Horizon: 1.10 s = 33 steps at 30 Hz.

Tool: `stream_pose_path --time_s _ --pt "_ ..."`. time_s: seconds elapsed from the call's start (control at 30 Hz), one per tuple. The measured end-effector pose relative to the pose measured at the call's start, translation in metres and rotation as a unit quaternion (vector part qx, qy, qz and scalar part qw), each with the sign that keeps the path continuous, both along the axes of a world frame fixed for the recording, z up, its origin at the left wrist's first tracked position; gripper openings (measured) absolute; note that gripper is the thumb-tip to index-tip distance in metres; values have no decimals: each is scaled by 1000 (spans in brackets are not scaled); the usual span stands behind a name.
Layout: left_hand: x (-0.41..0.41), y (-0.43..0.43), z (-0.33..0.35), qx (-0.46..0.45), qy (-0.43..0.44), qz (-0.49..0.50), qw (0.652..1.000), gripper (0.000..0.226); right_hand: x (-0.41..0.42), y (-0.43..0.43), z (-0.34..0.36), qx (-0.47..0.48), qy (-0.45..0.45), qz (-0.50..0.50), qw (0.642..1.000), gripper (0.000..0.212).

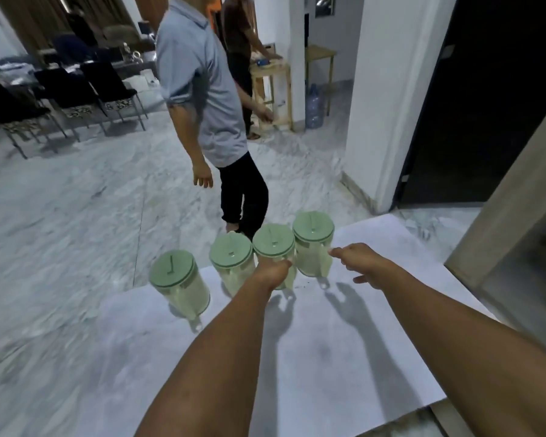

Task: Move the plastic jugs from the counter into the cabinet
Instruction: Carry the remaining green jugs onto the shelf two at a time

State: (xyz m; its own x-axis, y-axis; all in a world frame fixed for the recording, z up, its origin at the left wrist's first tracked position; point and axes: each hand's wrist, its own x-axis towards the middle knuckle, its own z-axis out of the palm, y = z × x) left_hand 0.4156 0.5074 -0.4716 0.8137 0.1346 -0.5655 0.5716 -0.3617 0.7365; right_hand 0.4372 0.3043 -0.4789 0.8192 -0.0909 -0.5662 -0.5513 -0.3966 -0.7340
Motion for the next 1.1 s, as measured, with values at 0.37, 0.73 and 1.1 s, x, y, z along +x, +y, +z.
stream_pose_path --time_s 0.37,0.73,1.1 --pt "39 -6 -49 -89 42 46 994 19 59 14 -59 89 57 5 994 71" --pt "7 -17 12 -126 28 8 992 35 3 -5 4 121 -46 -112 985 36" --pt "-134 -89 109 -216 -11 -204 955 41 -226 -92 124 109 -146 -271 945 27"
